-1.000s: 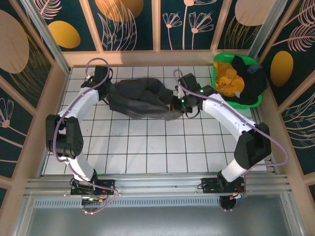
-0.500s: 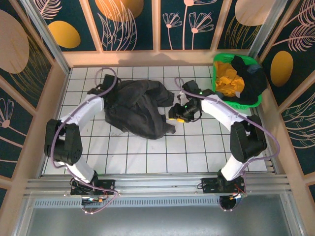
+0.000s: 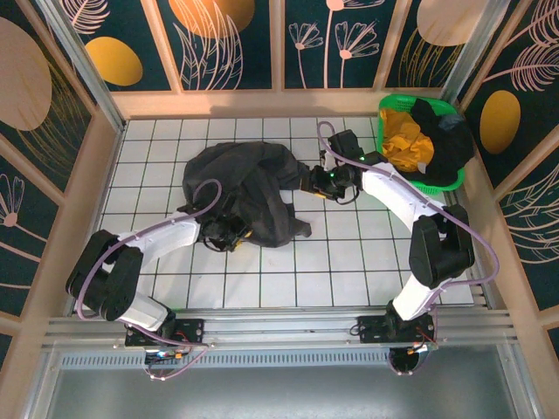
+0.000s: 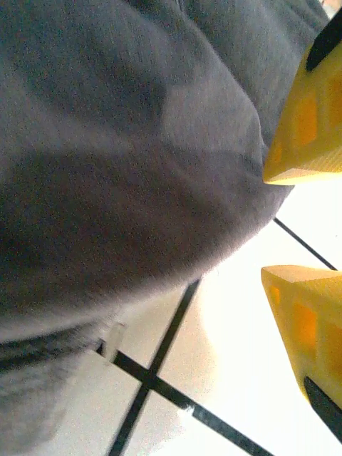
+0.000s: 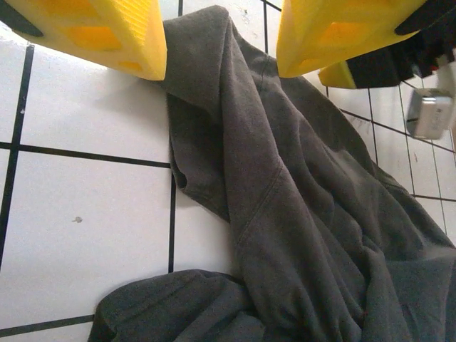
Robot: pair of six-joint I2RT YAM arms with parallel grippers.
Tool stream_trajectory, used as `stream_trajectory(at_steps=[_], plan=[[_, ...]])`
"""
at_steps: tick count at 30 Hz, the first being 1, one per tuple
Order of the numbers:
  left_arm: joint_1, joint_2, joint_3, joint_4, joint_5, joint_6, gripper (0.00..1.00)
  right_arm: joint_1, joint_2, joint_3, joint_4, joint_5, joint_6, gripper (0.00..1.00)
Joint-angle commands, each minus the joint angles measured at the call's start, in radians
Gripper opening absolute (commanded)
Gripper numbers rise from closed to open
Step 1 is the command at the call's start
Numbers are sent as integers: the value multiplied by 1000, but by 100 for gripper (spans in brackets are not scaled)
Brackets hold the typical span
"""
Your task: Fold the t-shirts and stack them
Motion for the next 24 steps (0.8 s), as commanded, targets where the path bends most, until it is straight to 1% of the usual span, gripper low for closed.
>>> stream_trajectory(at_steps=[1,3,8,13,15,18,22,24], plan=[[-21,-23,-63,135,43,-163,36,7,-27,-27,26,0,13,45],[-32,-8,-59,180,43,-207,37,7,-36,-42,26,-5,8,45],[-81,78,16,194,24,-232,36,4,-61,-70,24,-9,-3,45],[-111,152,39,202,35,-241,30,-5,-87,-86,19,-6,-10,45],[-112,164,46,185,27,-236,30,-13,-98,-89,15,-5,-14,45],[-113,150,63,128,-19,-229,30,-29,-115,-100,14,-7,-16,44],[-116,86,85,21,-110,-222,36,-38,-130,-120,21,-8,-13,45],[-115,55,90,-23,-132,-222,37,-36,-133,-128,27,-7,-12,44]])
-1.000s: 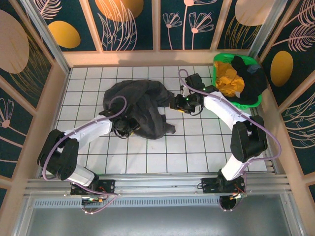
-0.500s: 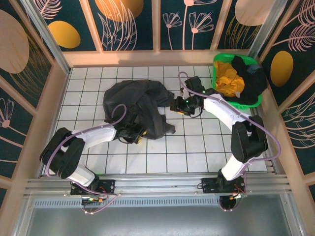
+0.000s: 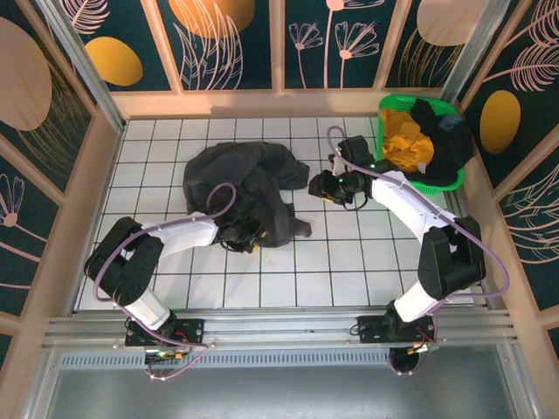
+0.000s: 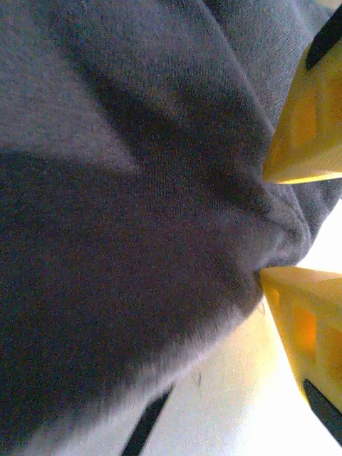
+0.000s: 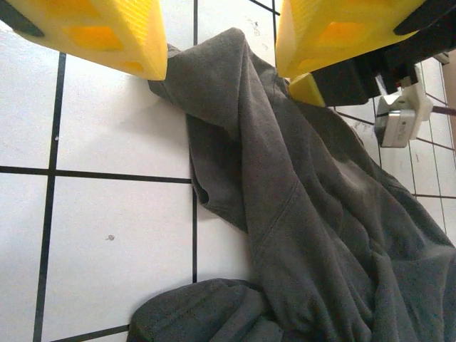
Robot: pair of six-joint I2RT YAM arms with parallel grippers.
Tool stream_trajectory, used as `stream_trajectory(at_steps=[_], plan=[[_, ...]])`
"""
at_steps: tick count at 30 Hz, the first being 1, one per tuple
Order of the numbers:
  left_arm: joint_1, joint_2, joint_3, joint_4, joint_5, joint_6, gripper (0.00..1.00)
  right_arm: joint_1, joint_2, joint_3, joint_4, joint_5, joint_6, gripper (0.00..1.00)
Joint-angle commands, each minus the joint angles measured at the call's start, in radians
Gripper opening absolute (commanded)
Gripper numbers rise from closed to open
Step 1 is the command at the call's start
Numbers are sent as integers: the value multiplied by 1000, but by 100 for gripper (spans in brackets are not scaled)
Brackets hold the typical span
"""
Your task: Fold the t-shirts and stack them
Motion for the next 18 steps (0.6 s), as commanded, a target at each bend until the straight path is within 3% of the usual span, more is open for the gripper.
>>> stream_trajectory(at_steps=[1,4,7,12,16,18], plan=[[-6,-71,25,-131,-73,-9,38,2,-33,-26,14,-3,-11,44],[-6,-108,-6,-154,-73,-29,38,46,-23,-26,48,-32,-52,43],[-6,-163,-64,-154,-92,-70,37,163,16,-12,80,-50,-181,48],[-5,-244,-152,-103,-112,-144,36,348,174,49,23,174,-261,52],[-5,-249,-159,-64,-107,-138,35,370,277,96,11,340,-211,54],[-5,-234,-151,-50,-91,-124,35,369,314,127,19,362,-206,54]])
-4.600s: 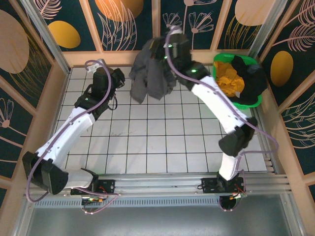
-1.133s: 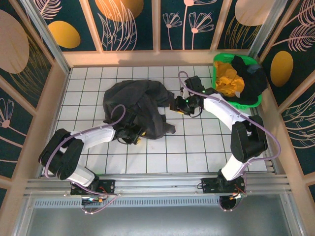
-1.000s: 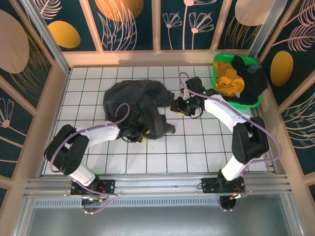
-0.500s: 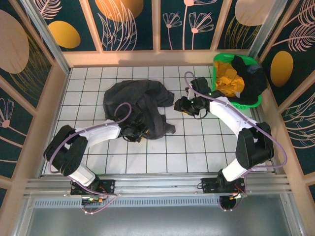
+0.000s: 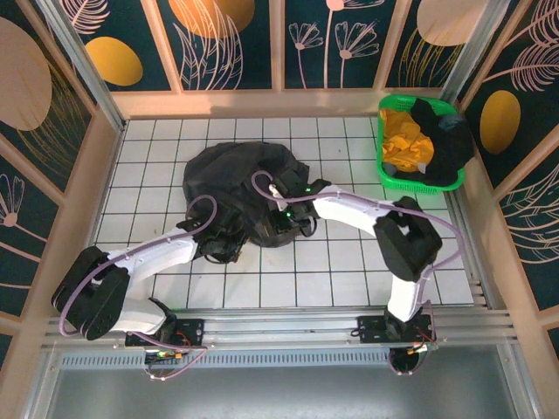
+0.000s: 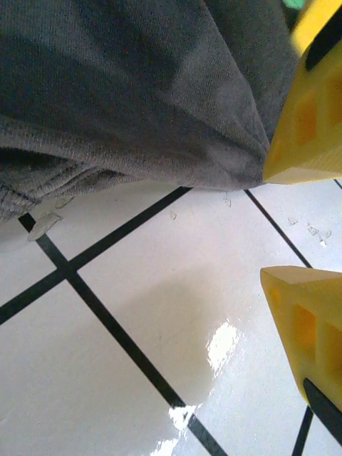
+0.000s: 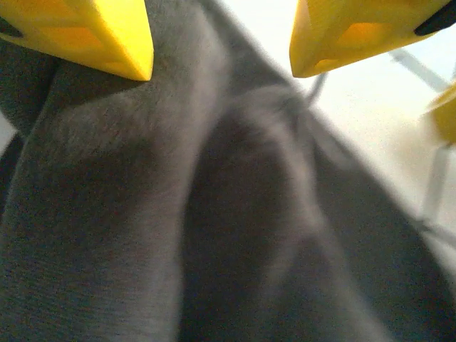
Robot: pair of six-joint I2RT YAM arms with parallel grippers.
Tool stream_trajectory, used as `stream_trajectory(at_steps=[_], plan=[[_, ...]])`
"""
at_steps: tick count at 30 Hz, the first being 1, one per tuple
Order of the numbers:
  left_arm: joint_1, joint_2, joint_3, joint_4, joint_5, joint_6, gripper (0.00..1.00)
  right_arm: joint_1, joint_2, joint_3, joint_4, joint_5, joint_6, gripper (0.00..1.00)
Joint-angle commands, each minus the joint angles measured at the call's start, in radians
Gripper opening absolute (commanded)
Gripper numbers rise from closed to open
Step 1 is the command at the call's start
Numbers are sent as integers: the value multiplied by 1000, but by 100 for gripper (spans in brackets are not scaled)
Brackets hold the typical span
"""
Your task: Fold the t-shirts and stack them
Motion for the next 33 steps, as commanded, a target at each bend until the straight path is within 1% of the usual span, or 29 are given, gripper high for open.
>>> stream_trajectory(at_steps=[1,2,3,4,6,7,10,15,22,28,33], plan=[[-5,10,2,37,6,-1,35,-18,50,80,-20,126,-6,52],[-4,15,1,49,14,2,34,-20,71,96,-23,118,-4,50],[-5,23,-2,66,25,5,34,-26,94,113,-25,99,3,44],[-5,31,-4,84,39,6,34,-38,118,125,-26,72,20,37],[-5,53,-2,113,60,10,34,-77,159,130,-29,1,72,18],[-4,63,1,128,72,14,34,-102,172,120,-21,-46,105,12],[-5,91,20,149,85,21,34,-159,173,70,23,-151,173,4],[-6,147,54,188,117,21,34,-194,185,45,48,-244,196,1],[-23,203,95,268,117,-33,37,-200,205,57,37,-273,192,0],[-52,282,138,258,143,-37,35,-212,213,53,37,-283,188,0],[-54,329,165,224,123,-22,34,-220,207,55,34,-291,181,0]])
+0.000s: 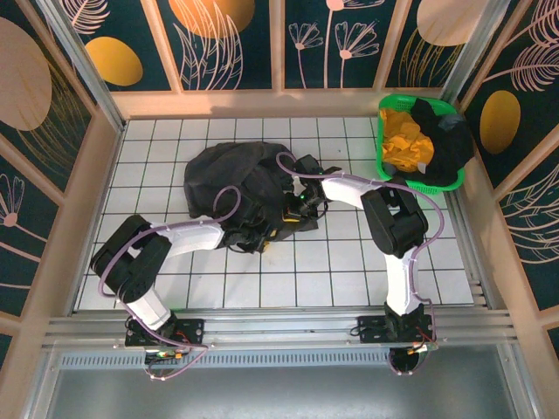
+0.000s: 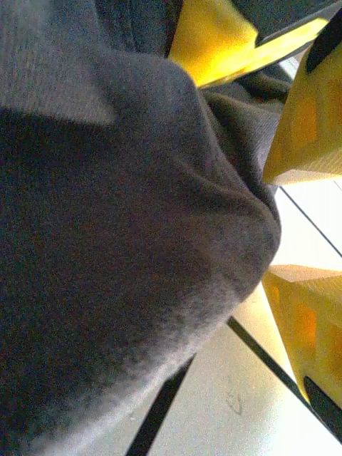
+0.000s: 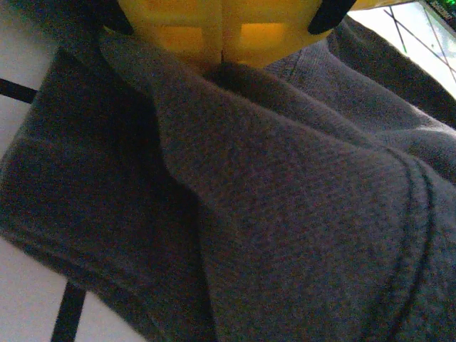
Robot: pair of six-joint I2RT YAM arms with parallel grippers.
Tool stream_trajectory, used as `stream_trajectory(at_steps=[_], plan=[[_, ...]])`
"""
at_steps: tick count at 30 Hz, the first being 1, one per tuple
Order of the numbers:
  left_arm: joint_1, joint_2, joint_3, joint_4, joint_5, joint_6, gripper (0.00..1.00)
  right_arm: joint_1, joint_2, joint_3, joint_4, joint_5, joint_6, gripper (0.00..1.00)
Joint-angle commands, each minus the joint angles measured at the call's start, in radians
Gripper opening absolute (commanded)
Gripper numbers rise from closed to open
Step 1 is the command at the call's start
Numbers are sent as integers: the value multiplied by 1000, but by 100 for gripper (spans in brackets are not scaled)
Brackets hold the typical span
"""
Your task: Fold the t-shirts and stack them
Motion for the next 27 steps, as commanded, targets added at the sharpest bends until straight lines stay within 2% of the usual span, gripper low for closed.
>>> stream_trajectory(at_steps=[1,6,11,16,20,22,25,27], plan=[[-2,27,35,-35,-1,6,34,-7,26,-16,-24,-5,1,0],[-1,71,101,-153,-64,59,36,-8,16,-19,-27,-11,-1,0],[-1,127,143,-200,-91,108,36,-9,5,-19,-29,-11,2,0],[0,194,199,-229,-119,161,24,-8,-11,-36,-26,-9,7,0],[12,190,224,-266,-178,206,0,-7,-32,-52,-21,-28,8,0],[26,165,243,-324,-222,243,0,-3,-56,-63,-10,-66,-5,0],[61,51,198,-414,-306,271,0,13,-138,-90,30,-119,-56,10],[99,-80,155,-480,-375,290,0,8,-226,-125,72,-97,-62,23]])
